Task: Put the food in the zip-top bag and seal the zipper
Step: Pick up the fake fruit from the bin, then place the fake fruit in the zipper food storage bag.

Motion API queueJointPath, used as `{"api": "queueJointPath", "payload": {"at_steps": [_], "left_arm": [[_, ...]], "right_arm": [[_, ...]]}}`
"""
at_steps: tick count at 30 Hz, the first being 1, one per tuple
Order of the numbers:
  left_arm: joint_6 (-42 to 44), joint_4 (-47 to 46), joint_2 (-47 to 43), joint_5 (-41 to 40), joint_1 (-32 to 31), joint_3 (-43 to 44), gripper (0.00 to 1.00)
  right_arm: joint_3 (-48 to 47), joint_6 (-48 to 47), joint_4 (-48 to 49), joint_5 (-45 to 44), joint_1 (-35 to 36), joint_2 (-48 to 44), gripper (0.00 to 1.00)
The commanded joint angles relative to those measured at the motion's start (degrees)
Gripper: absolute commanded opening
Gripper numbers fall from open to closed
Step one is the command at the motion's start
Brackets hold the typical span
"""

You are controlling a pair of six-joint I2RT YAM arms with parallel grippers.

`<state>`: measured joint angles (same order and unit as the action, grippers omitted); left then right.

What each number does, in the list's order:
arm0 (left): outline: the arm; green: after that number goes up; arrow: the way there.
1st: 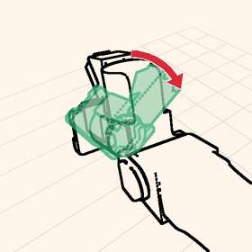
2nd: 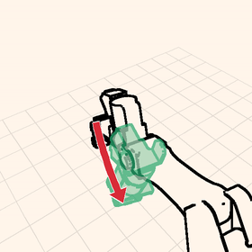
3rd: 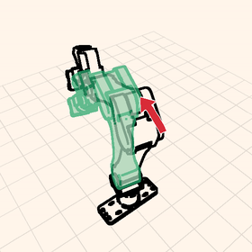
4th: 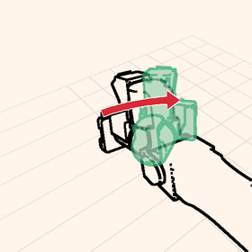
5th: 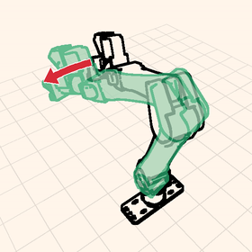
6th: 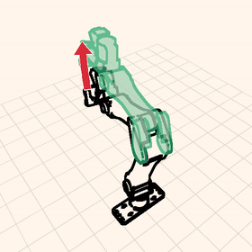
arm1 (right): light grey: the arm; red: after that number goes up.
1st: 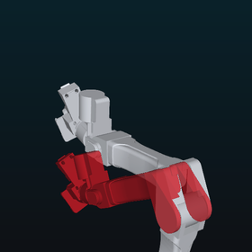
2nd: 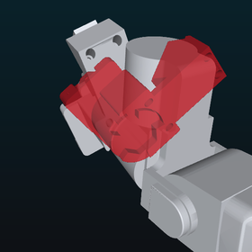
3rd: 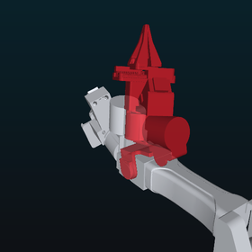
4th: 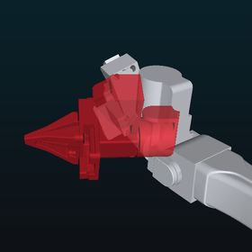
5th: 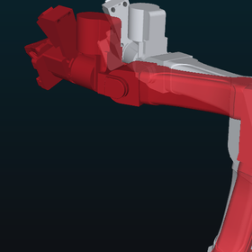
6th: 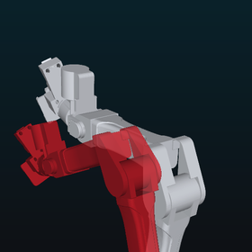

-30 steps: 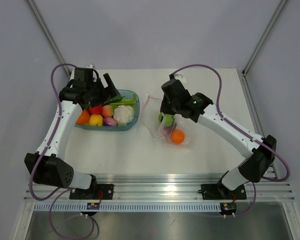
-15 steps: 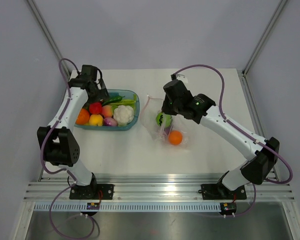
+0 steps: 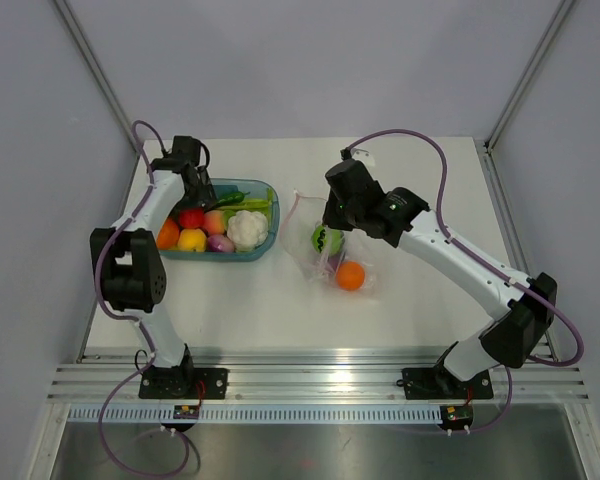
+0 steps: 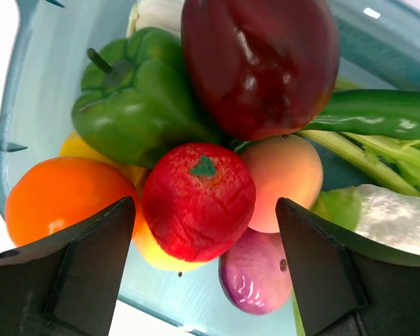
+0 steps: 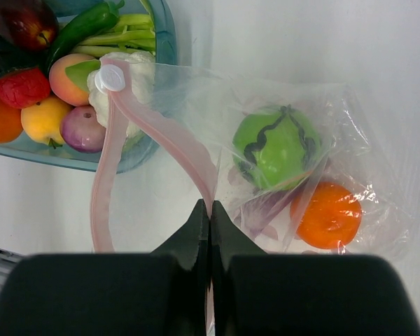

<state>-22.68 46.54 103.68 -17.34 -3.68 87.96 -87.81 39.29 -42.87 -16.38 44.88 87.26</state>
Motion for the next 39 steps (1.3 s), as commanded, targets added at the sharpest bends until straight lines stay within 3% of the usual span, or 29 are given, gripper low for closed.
{"api": "queueJointPath", "payload": {"at_steps": [1, 7, 10, 19, 26, 39], "left_arm": [[0.35, -2.51, 0.56, -0.15, 0.26, -0.25, 0.81], [-0.26, -3.04, -1.72, 0.20, 0.26, -1.22, 0.59], [-0.17, -1.73, -4.88, 0.82, 0.26, -1.13, 0.53], [0.09, 1.53, -20.26, 7.49, -0.01, -3.24, 0.51], [-2.27, -3.38, -31.42, 25.93, -3.34, -8.15, 0.51], [-11.25, -11.91, -29.95, 36.85, -20.48, -8.42, 0.49]], "right_arm": [[-1.05, -0.35, 1.56, -0.23, -0.41, 0.45, 0.00], [-1.40, -0.44, 1.39, -0.49, -0.41, 0.63, 0.00], [-1.40, -0.35, 1.39, -0.41, -0.41, 0.80, 0.00], [-1.49, -0.35, 2.18, 0.30, -0.32, 1.59, 0.00], [-3.15, -0.62, 2.27, 0.21, -0.41, 3.52, 0.00], [-4.47, -0.70, 1.91, 0.65, -0.41, 4.76, 0.00]]}}
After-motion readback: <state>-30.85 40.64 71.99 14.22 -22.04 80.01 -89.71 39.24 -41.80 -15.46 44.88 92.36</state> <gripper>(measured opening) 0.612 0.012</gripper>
